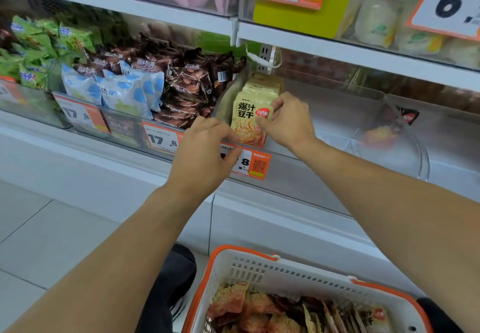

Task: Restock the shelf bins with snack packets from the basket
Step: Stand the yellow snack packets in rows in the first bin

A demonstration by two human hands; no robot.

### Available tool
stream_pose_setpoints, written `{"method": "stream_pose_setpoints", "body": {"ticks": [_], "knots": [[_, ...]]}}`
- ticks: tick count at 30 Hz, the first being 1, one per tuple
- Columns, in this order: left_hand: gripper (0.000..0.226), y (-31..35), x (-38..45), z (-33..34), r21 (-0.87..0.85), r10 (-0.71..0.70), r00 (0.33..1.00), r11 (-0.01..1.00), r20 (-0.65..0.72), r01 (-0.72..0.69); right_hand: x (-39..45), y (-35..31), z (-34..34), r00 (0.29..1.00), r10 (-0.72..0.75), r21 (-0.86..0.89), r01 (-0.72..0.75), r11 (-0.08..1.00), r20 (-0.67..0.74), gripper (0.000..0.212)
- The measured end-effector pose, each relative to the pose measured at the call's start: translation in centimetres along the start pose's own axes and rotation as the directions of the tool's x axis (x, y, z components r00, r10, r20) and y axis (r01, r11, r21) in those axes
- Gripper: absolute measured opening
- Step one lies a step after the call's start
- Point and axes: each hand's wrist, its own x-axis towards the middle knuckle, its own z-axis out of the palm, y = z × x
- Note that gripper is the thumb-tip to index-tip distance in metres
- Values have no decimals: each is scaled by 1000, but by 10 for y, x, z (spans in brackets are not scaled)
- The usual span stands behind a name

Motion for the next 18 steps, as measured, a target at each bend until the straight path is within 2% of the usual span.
{"method": "stream_pose_setpoints", "body": {"ticks": [4,8,11,13,15,17,18], "knots": [[17,3,-3,4,28,-19,999,999,-29,19,2,-5,-1,998,42,-8,-41,999,36,40],[16,13,-8,8,63,-62,995,996,-75,67,-5,-9,-21,996,43,-100,-35,994,84,40],[18,24,-14,13,100,-104,989,988,-103,115,-33,-8,-49,994,-102,-48,101,994,-29,24],[15,39,-19,16,110,-70,980,990,-188,92,-67,-8,-66,968,-230,59,236,970,-97,14],[13,56,-28,23,111,-26,975,993,-220,51,-107,0,-77,952,-290,141,301,943,-93,14],[14,68,-45,34,82,-31,992,996,-125,42,-148,25,-75,956,-292,178,288,941,-3,13],[15,71,-56,41,56,-59,998,997,-11,60,-167,43,-68,960,-271,166,257,952,72,12]]}}
